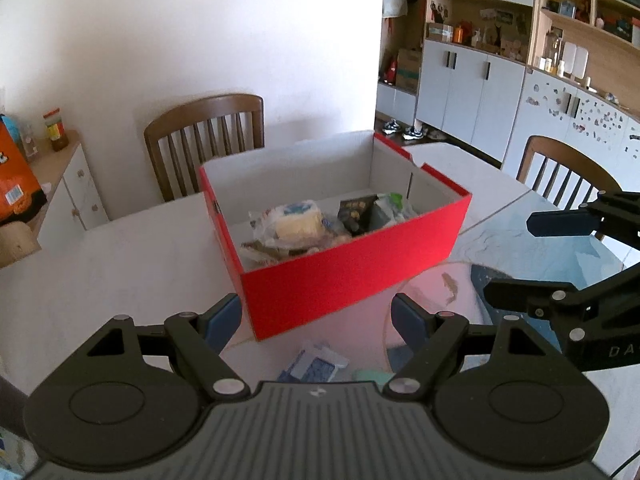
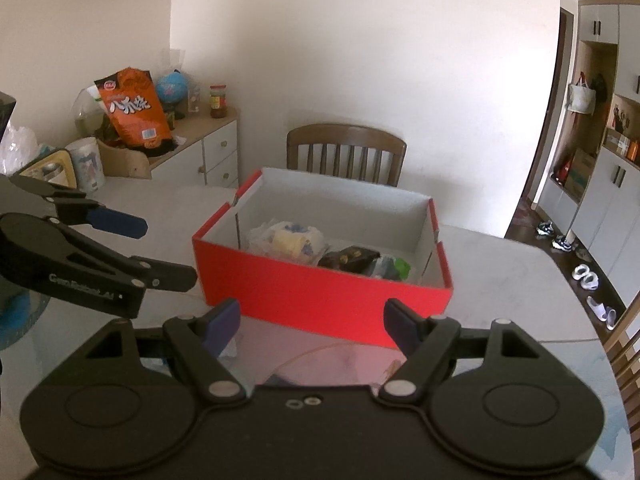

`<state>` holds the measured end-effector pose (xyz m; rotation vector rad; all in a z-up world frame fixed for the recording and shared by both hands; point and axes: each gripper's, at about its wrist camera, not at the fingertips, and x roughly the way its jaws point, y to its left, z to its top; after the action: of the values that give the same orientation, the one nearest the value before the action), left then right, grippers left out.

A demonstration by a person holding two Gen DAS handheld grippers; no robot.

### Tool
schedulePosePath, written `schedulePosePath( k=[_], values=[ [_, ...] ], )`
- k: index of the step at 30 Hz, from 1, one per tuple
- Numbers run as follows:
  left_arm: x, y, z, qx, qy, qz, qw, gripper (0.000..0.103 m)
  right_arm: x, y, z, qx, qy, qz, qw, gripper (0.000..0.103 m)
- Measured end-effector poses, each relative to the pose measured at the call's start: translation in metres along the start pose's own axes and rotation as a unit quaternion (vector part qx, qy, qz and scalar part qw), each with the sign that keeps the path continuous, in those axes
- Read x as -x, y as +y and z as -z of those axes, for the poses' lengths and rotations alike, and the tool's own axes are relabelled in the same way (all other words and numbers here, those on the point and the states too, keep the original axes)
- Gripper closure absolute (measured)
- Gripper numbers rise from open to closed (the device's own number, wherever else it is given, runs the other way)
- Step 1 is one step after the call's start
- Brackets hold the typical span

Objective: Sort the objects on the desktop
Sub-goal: 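Lift both tools out of the box and move back toward the table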

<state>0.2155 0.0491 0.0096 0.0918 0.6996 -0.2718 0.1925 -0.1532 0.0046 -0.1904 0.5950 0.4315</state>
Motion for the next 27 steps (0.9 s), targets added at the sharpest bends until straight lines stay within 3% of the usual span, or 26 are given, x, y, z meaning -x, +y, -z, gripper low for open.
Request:
schedulePosePath(
  k=[8, 14, 27],
  values=[
    [-0.016, 0.008, 0.02, 0.002, 0.02, 0.0, 0.9998, 0.022, -0.011, 0.009, 0.019, 0.001, 0.023, -0.009, 1.0, 0.024],
    [-0.033, 0.014, 0.039, 0.003, 0.034, -0.001, 0.9994, 0.002, -0.023, 0.014, 0.032, 0.004, 0.041, -0.015, 0.999, 0.024],
    [-0.065, 0.021, 0.061, 0.005, 0.053, 0.011, 0.9985, 0.002, -0.049, 0.019, 0.059, 0.018, 0.073, -0.023, 0.997, 0.026]
  ],
)
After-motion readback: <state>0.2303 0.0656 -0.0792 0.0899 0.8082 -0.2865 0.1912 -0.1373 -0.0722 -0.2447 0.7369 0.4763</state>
